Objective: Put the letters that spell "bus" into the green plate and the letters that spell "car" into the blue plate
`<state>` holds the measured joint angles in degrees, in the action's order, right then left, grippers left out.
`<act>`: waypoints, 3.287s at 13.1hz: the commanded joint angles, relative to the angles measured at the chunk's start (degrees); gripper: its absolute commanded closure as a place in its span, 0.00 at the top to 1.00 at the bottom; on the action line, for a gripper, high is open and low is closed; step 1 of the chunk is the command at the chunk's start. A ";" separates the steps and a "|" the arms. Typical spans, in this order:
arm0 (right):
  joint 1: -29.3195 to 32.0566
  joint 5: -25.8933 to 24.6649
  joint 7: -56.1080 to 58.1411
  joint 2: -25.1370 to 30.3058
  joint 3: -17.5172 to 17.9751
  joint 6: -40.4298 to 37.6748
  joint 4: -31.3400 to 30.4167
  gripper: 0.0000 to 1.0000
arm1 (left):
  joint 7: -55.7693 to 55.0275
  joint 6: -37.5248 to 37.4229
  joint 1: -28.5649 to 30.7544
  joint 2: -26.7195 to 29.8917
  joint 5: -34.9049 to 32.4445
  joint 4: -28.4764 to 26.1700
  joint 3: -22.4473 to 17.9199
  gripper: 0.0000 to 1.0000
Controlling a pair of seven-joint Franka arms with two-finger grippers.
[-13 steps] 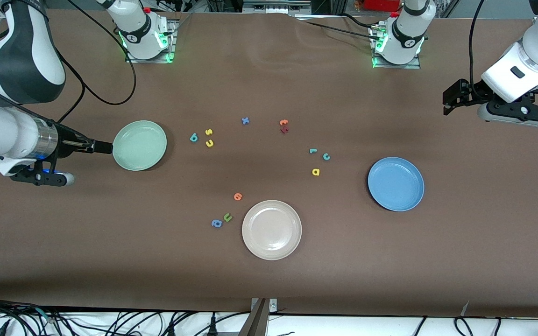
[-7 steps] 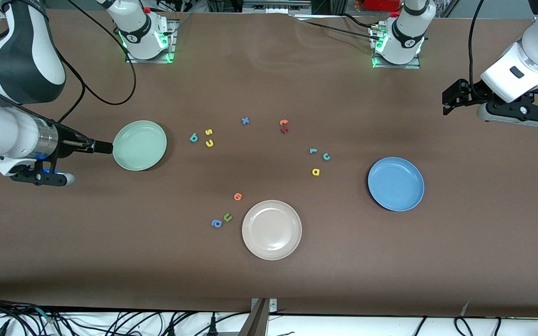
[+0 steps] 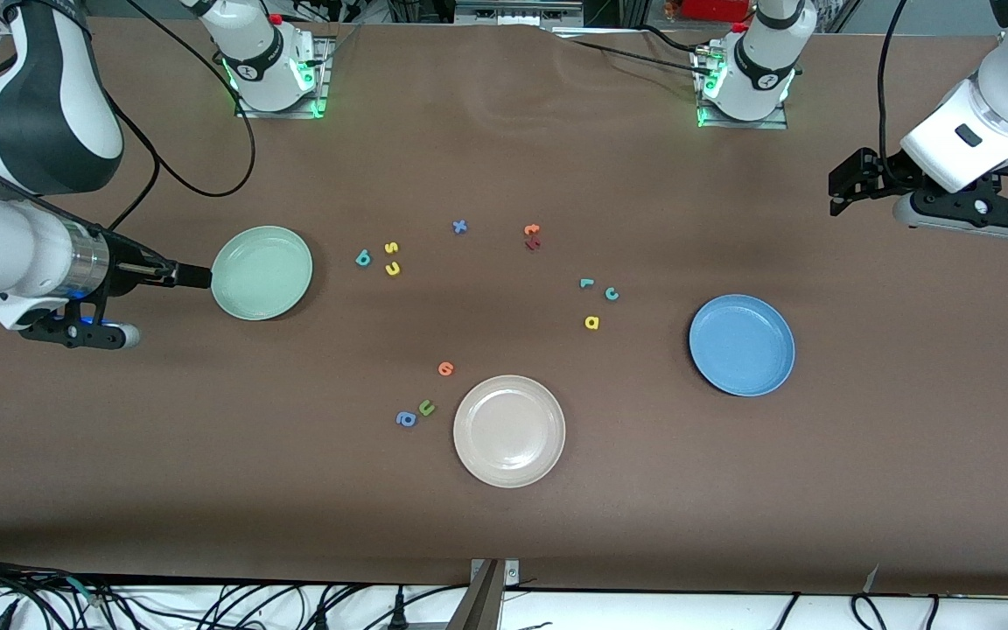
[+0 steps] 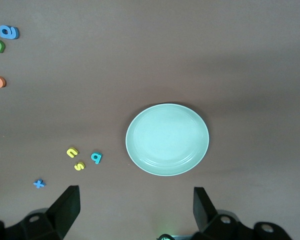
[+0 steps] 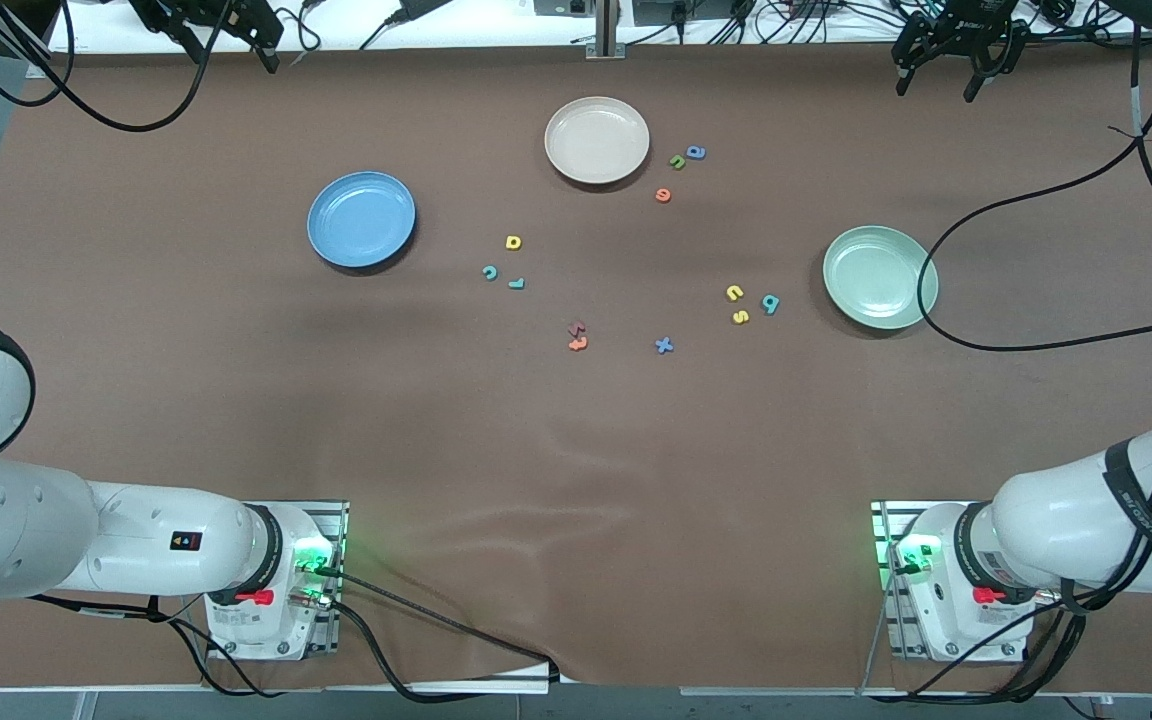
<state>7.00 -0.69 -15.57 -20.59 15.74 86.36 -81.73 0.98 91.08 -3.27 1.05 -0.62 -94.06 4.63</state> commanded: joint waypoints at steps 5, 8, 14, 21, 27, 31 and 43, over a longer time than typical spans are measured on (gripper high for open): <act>-1.02 0.16 -5.42 0.11 0.96 -0.58 -0.36 1.00 | 1.22 -0.37 -0.42 -2.27 1.24 1.60 0.90 1.00; -5.14 0.42 -10.33 -0.24 0.96 -0.32 -0.80 1.00 | 1.57 -0.46 -0.68 -3.33 1.59 1.60 1.43 1.00; -14.46 2.18 -25.19 -3.76 1.05 7.83 -6.57 0.99 | 1.48 5.57 -9.37 -13.51 2.73 1.77 1.43 1.00; -14.65 2.18 -29.87 1.41 4.74 25.92 -29.93 0.96 | -1.05 22.54 -15.70 -28.19 5.11 1.34 1.34 1.00; -14.65 2.18 -30.13 5.91 4.74 48.42 -51.40 0.96 | -5.45 36.17 -19.05 -38.21 4.49 0.98 1.34 0.98; -14.56 2.18 -30.05 4.51 4.57 58.22 -56.09 0.88 | -5.64 37.86 -20.10 -40.07 4.40 0.45 1.34 0.82; -14.56 1.92 -29.96 0.72 2.98 65.08 -56.00 0.78 | -6.87 41.29 -23.27 -41.65 4.31 -4.29 1.17 0.69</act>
<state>-7.73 0.59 -45.23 -19.96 18.46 150.27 -137.19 -4.92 131.51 -25.39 -41.05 3.05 -97.66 6.55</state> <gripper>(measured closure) 0.167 0.251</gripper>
